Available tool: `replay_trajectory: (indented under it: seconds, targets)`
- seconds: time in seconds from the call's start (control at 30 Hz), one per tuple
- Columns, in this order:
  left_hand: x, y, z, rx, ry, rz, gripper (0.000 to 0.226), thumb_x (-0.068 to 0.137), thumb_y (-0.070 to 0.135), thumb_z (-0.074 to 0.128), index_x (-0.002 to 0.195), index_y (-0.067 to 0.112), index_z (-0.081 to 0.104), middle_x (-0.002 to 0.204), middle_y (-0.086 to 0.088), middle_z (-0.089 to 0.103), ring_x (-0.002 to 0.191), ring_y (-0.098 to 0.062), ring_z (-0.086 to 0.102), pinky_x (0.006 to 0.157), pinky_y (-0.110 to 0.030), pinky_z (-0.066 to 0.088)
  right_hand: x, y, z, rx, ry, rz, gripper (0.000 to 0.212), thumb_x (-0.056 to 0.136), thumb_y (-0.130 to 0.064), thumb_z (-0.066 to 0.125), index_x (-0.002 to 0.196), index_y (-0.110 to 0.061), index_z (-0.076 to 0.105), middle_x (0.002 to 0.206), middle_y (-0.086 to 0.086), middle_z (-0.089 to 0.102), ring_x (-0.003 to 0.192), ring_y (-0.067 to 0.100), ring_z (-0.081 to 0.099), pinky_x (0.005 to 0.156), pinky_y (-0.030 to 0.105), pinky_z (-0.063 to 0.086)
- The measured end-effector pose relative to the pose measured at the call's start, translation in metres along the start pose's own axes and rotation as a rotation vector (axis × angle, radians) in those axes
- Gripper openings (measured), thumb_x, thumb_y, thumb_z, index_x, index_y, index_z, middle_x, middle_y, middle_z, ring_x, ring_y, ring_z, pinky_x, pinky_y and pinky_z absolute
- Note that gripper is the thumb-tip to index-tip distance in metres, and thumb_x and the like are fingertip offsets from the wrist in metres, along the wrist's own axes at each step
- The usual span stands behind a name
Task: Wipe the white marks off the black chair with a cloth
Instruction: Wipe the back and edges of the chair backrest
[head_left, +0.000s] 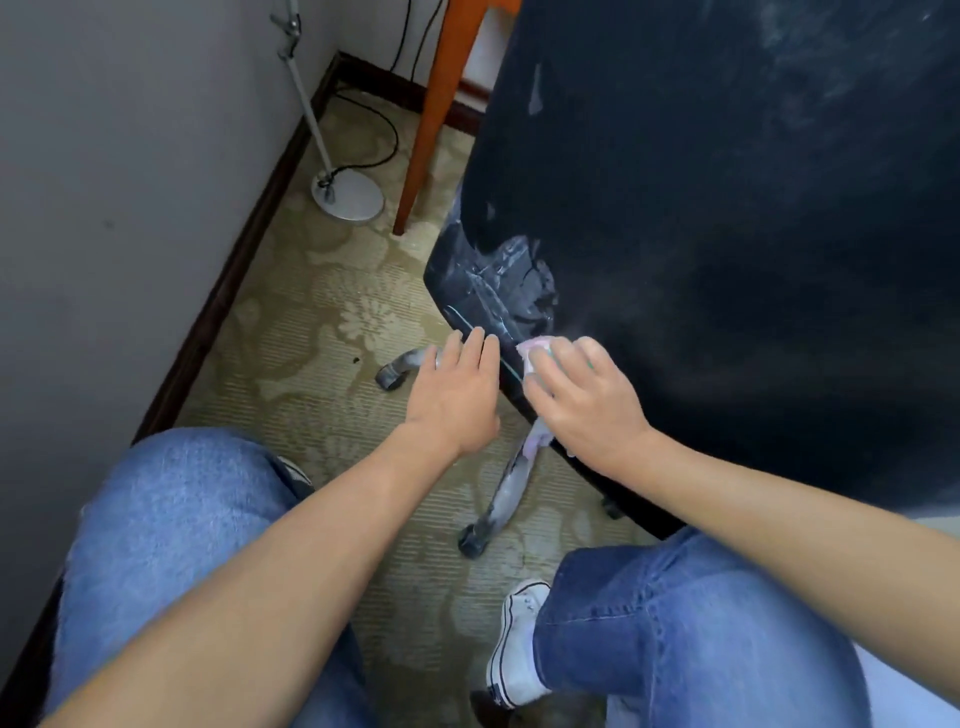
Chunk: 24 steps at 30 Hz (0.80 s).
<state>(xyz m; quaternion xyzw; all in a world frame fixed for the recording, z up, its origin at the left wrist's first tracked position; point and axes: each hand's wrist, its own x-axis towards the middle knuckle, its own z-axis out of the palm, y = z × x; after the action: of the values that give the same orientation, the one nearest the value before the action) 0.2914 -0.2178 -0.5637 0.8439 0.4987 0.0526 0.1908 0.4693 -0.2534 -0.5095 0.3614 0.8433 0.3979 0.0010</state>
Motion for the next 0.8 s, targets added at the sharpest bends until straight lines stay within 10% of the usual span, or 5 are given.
replay_trajectory:
  seconds: [0.17,0.37,0.53,0.63,0.8]
  targets:
    - [0.001,-0.011,-0.001,-0.047,0.040,0.016,0.081,0.100,0.024,0.050,0.165,0.009,0.005,0.174,-0.006,0.006,0.161,-0.026,0.002,0.129,-0.052,0.011,-0.036,-0.025,0.013,-0.128,-0.629,-0.258,0.068,0.101,-0.032,0.031,0.152,0.013,0.030,0.162,0.027,0.024,0.152,0.046,0.016,0.127,0.056,0.011]
    - [0.012,-0.021,0.005,-0.040,-0.058,0.006,0.092,0.099,0.023,0.056,0.166,0.023,-0.008,0.175,-0.001,-0.012,0.161,-0.026,-0.009,0.129,-0.056,0.007,-0.009,0.008,0.001,-0.076,-0.418,-0.350,0.015,0.097,-0.005,0.053,0.097,-0.004,0.068,0.107,0.019,0.061,0.112,0.041,0.055,0.117,0.053,0.035]
    - [0.030,-0.027,-0.008,-0.140,0.055,-0.009,0.092,0.097,0.015,0.057,0.167,0.020,-0.003,0.175,0.004,-0.009,0.161,-0.023,-0.010,0.130,-0.056,0.004,0.073,0.062,-0.020,-0.141,0.057,0.008,0.012,0.098,-0.003,0.063,0.088,-0.004,0.070,0.115,0.017,0.070,0.109,0.036,0.066,0.107,0.049,0.049]
    - [0.047,-0.035,-0.029,-0.188,0.277,-0.015,0.087,0.094,0.013,0.060,0.166,0.015,0.010,0.174,-0.003,0.007,0.162,-0.021,0.001,0.130,-0.052,0.011,0.100,0.065,-0.009,-0.180,0.048,0.063,0.029,0.104,-0.028,0.064,0.099,-0.001,0.071,0.115,0.017,0.070,0.116,0.036,0.065,0.108,0.049,0.048]
    - [0.078,-0.052,-0.056,-0.091,0.476,0.075,0.096,0.086,0.004,0.055,0.167,0.014,0.004,0.176,-0.006,-0.003,0.162,-0.026,0.000,0.128,-0.056,0.015,0.052,0.030,0.009,-0.041,-0.367,-0.287,0.029,0.103,-0.009,0.041,0.101,0.002,0.068,0.098,0.019,0.059,0.103,0.042,0.056,0.104,0.055,0.041]
